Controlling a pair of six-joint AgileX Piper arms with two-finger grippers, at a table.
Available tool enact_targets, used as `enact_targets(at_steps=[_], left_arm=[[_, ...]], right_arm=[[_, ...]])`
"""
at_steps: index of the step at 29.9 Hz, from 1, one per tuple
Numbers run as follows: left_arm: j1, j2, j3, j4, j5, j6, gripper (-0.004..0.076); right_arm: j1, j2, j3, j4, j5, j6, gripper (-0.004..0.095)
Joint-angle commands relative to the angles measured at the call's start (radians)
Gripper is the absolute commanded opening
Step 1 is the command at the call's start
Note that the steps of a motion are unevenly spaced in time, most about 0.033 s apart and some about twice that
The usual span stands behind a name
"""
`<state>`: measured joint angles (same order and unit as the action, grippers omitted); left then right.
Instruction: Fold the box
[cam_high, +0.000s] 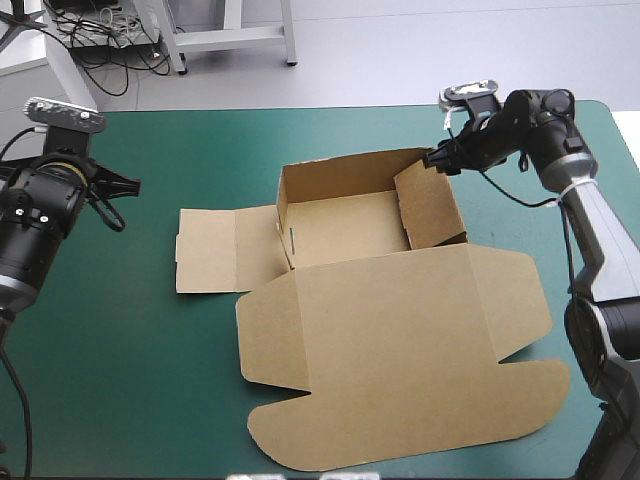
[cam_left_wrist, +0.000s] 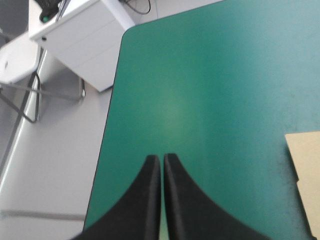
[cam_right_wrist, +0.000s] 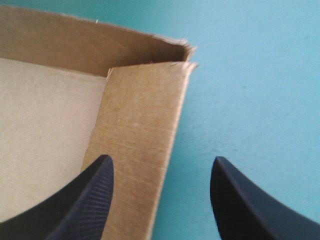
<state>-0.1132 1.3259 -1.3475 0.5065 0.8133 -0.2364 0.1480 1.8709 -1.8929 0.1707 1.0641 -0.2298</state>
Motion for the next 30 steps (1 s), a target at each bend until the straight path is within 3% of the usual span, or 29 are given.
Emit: enact_targets(at_steps=[1, 4, 12, 21, 30], left_arm=[[0.127, -0.023, -0.03, -0.14, -0.026, 0.042, 0.0003], [0.261, -0.023, -0.03, -0.333, -0.016, 0.166, 0.0003], [0.524, -0.023, -0.03, -0.752, 0.097, 0.385, 0.0002], [0.534, -0.023, -0.03, -0.77, 0.173, 0.435, -0.0004], [0.534, -0.023, -0.03, -0.77, 0.19, 0.439, -0.0005]], right_arm=[[-0.002, -0.058, -0.193, -0.142, 0.121, 0.077, 0.0545], [-0.004, -0.068, -0.288, -0.162, 0.189, 0.179, 0.0544], [-0.004, -0.066, -0.271, -0.08, 0.189, 0.178, 0.0535], [-0.004, 0.036, -0.092, -0.005, 0.189, 0.143, 0.0535], [-0.004, 0.159, -0.084, 0.103, 0.189, 0.119, 0.053]])
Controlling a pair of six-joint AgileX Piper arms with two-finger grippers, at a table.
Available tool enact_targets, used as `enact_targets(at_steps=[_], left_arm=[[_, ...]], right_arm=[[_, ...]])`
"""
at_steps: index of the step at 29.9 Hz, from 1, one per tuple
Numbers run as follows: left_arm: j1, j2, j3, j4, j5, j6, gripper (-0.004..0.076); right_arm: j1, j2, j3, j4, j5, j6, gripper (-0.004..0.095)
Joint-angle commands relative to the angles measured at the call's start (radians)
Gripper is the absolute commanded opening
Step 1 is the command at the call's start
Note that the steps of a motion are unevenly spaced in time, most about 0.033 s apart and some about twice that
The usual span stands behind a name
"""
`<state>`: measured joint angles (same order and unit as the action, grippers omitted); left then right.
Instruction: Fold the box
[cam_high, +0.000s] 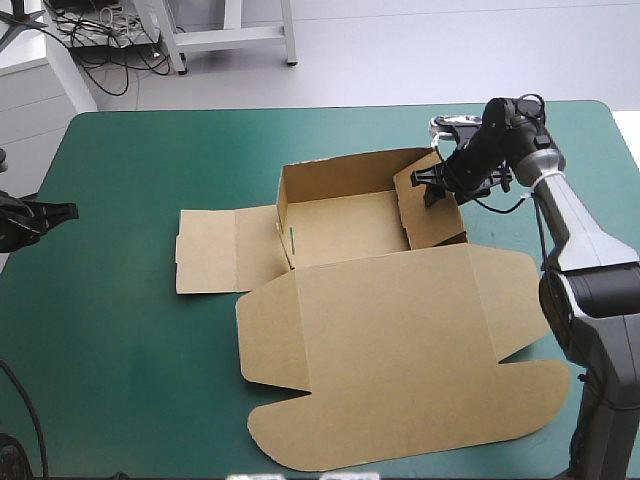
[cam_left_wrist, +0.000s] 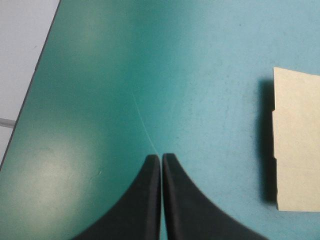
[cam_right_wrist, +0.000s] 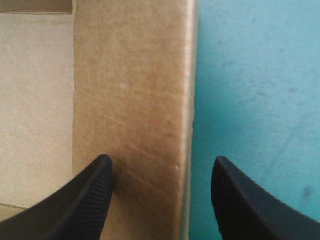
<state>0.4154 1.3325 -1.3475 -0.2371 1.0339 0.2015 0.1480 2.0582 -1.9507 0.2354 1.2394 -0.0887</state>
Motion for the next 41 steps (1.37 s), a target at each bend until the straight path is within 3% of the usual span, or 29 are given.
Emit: enact_targets(at_steps=[1, 6, 8, 11, 12, 20, 25, 28, 33, 41], left_arm=[[0.005, -0.029, -0.03, -0.026, -0.031, 0.001, -0.0005], [0.005, -0.029, -0.03, -0.022, -0.024, 0.001, -0.0006], [0.005, -0.029, -0.03, -0.022, -0.024, 0.001, -0.0006], [0.005, -0.029, -0.03, -0.022, -0.024, 0.001, -0.0008], [0.005, -0.029, -0.03, -0.02, -0.024, 0.001, -0.0008], [0.005, -0.028, -0.03, 0.061, -0.042, 0.001, -0.0007], [0.005, -0.006, -0.03, 0.07, -0.03, -0.001, 0.0014], [0.0, 0.023, -0.03, 0.054, -0.025, 0.027, 0.005], [0.0, 0.092, -0.03, 0.047, -0.021, 0.027, 0.0186], [0.0, 0.207, -0.03, -0.207, -0.019, 0.054, 0.058]], right_arm=[[-0.004, -0.021, -0.026, 0.038, 0.014, -0.024, 0.053], [-0.004, -0.005, -0.026, 0.032, 0.014, -0.024, 0.0456], [-0.004, -0.005, -0.026, 0.025, 0.014, -0.024, 0.035], [-0.004, -0.005, -0.026, 0.023, 0.014, -0.024, 0.0037], [-0.004, -0.005, -0.026, 0.023, 0.014, -0.024, -0.0015], [-0.015, -0.054, -0.026, 0.055, 0.014, -0.029, -0.002], [-0.087, -0.132, -0.026, 0.162, 0.016, -0.069, -0.002], [-0.122, -0.189, -0.026, 0.166, 0.016, -0.075, -0.002], [-0.177, -0.285, -0.026, 0.209, 0.016, -0.092, -0.002], [-0.201, -0.399, -0.026, 0.254, 0.016, -0.092, -0.002]])
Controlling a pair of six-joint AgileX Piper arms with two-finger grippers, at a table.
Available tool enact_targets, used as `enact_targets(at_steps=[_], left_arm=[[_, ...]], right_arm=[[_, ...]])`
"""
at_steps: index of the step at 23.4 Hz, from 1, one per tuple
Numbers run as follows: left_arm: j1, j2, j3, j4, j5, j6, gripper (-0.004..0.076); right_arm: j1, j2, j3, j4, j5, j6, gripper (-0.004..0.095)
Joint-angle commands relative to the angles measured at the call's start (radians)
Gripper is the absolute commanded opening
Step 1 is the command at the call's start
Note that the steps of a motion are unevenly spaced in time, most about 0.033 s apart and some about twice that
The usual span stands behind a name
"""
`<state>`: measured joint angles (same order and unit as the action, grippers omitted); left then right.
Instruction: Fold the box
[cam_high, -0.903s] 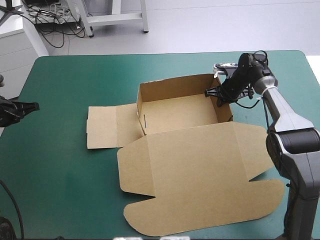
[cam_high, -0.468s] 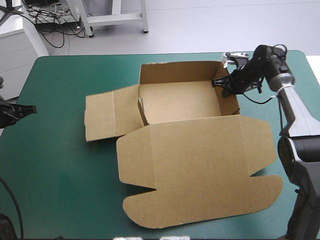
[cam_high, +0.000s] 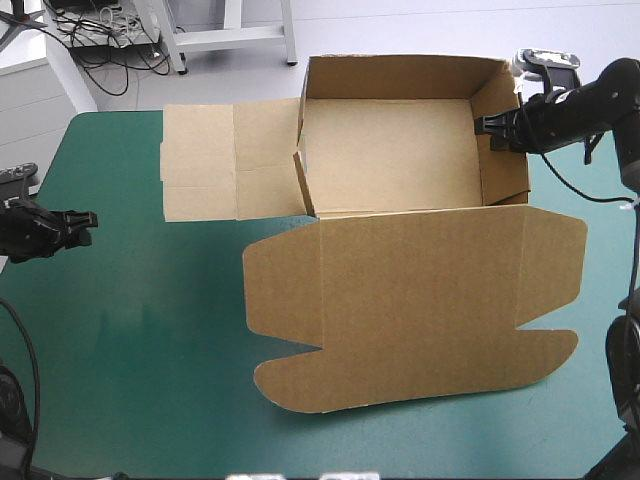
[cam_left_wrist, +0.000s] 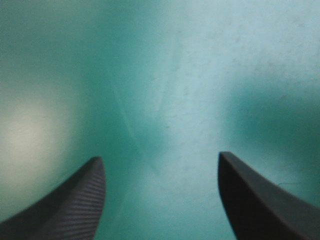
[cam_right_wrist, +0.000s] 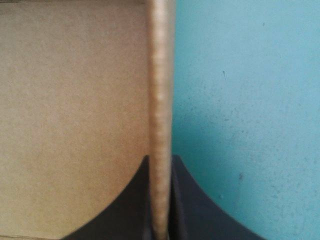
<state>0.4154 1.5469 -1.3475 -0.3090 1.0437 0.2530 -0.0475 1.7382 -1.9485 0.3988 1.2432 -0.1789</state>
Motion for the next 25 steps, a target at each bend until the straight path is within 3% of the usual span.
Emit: enact_targets(at_steps=[1, 8, 13, 16, 25], left_arm=[[0.0, 0.01, -0.03, -0.186, -0.026, 0.002, 0.0603], [-0.004, 0.072, -0.03, -0.586, 0.123, 0.191, 0.0587], [-0.045, 0.075, -0.03, -0.927, 0.248, 0.347, 0.058], [-0.093, 0.075, -0.03, -0.988, 0.248, 0.351, 0.058], [-0.222, 0.062, -0.03, -0.96, 0.248, 0.353, 0.058]], right_arm=[[-0.005, -0.084, -0.028, 0.112, 0.012, -0.001, -0.002], [-0.001, -0.096, -0.028, 0.276, 0.012, 0.003, -0.002], [0.075, -0.097, -0.028, 0.232, 0.012, 0.005, -0.0017], [0.148, -0.09, -0.028, 0.131, 0.009, 0.028, -0.0018], [0.167, 0.034, -0.028, 0.11, -0.021, 0.094, -0.0018]])
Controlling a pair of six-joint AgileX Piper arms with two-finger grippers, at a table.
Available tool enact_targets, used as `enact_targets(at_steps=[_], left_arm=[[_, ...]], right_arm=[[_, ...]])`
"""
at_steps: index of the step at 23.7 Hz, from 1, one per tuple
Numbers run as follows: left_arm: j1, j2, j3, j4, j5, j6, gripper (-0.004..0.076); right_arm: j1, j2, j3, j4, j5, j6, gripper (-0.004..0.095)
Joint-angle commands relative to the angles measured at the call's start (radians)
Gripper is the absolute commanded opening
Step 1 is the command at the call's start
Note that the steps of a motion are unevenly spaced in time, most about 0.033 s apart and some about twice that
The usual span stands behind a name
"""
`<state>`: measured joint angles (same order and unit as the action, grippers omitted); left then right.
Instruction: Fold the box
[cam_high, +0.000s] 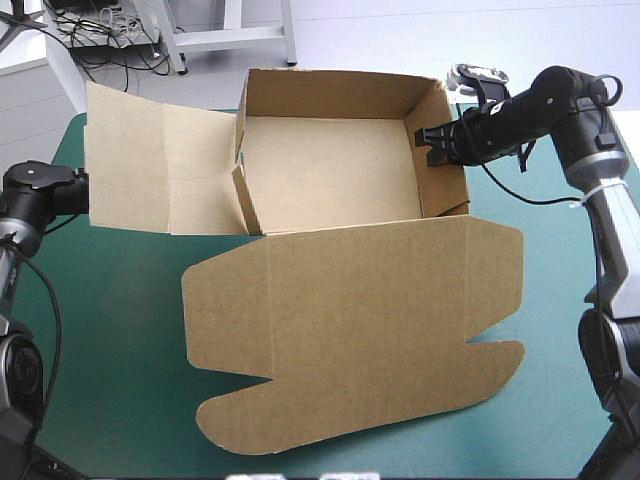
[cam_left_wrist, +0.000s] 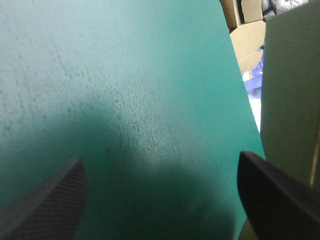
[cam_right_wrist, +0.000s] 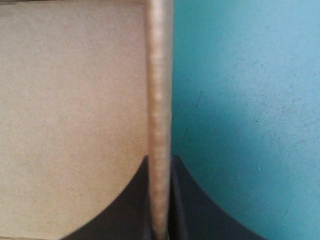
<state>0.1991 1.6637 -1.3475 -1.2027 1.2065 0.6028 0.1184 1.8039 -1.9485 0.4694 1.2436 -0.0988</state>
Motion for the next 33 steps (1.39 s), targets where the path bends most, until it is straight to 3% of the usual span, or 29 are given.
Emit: enact_targets(at_steps=[1, 7, 26, 33], left_arm=[[-0.004, -0.07, -0.03, -0.066, 0.085, 0.005, 0.058], [-0.004, -0.149, -0.03, -0.062, 0.085, 0.01, 0.058], [-0.004, -0.319, -0.03, -0.012, 0.08, -0.029, 0.058], [-0.004, -0.376, -0.03, 0.098, 0.08, -0.067, 0.058]], right_arm=[[0.001, -0.022, -0.028, 0.029, -0.031, 0.014, -0.0018], [0.01, 0.038, -0.028, 0.056, -0.063, 0.017, -0.0018], [0.231, 0.055, -0.028, 0.024, -0.264, 0.058, -0.0018], [0.274, 0.055, -0.028, 0.002, -0.287, 0.08, -0.0017]])
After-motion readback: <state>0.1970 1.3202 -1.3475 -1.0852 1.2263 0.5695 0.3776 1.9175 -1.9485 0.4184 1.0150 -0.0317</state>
